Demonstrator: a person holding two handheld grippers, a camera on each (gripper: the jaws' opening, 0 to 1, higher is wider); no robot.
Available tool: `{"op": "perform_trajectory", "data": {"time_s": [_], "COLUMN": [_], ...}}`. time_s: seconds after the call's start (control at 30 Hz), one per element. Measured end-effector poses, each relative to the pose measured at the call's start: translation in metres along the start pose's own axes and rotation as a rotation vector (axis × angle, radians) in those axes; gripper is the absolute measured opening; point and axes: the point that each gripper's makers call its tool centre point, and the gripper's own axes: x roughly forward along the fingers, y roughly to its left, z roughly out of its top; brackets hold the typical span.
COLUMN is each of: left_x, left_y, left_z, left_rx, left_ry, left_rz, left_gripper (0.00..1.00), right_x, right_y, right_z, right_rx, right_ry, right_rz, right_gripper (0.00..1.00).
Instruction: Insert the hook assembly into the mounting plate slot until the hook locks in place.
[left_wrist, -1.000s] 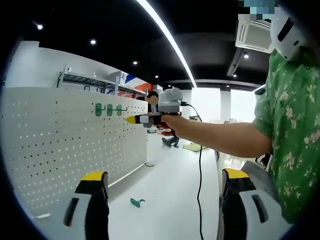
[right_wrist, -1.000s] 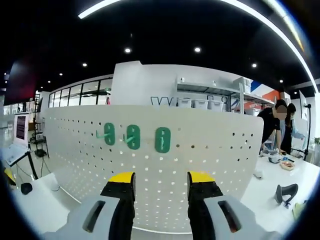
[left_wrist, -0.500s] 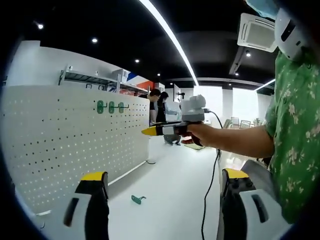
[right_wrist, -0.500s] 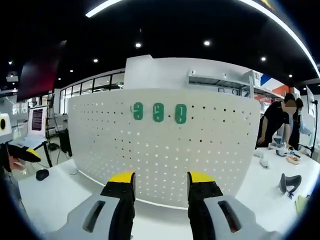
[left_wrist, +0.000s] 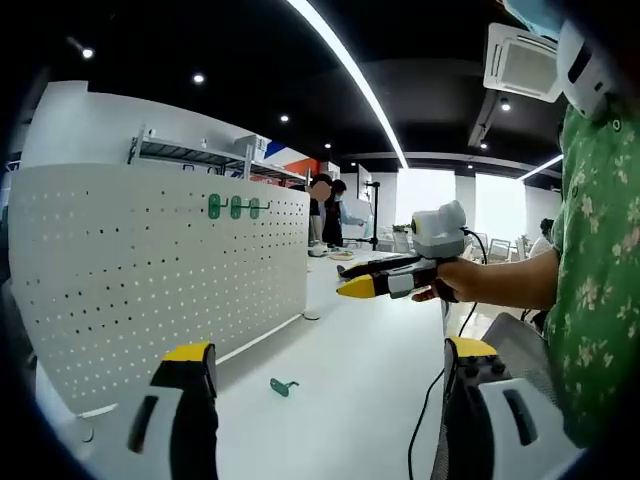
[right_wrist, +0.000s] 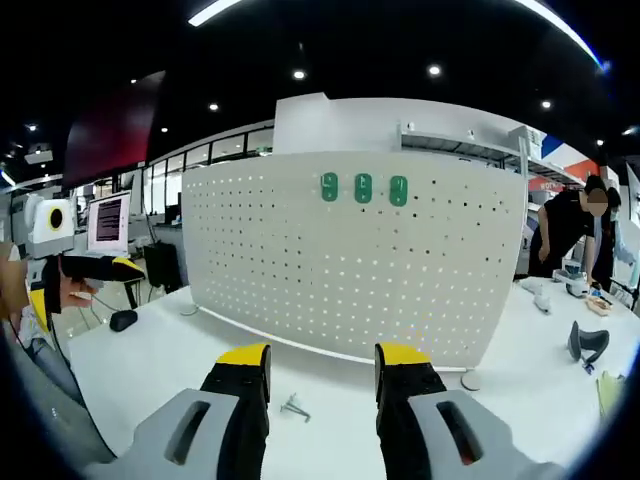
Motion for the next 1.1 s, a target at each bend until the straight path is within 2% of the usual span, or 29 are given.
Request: {"op": "perform_trajectory", "data": {"time_s": [0.27,0.5,0.77,0.93,1.1], "left_x": [-0.004,0.004,0.033,0.058,0.083], "left_y": [-0.006,-0.004,0.013,0.03,0.042], "left_z": [-0.005,-0.013,-0.022,-0.045,-0.063], "left_rx": [-0.007,-0.012,-0.02,-0.008,-0.024], "left_ry": [0.003,0.023,0.051,0.115,0.151], "left_rz": [0.01,0.004,-0.027,-0.037,-0.042], "left_gripper": [0.96,0.94,0.87,0.8,0.73], "right_x": [-0.022,-0.03,-0.032,-0.031,-0.029], "right_y": [0.023,0.025,0.021,0.022,0.023], "right_z": [-0.024,-0.034,-0.031,-0.035,-0.038], "right_rx": [0.031,0.053,0.043,0.041,0.043], "right_ry": [0.038,0.052,0.042,0.05,0.054], "right_rz": [0.027,0.024,0.013,0.015,0.016], "right_gripper": [0.42,0.42,0.42,0.41,0.41]}}
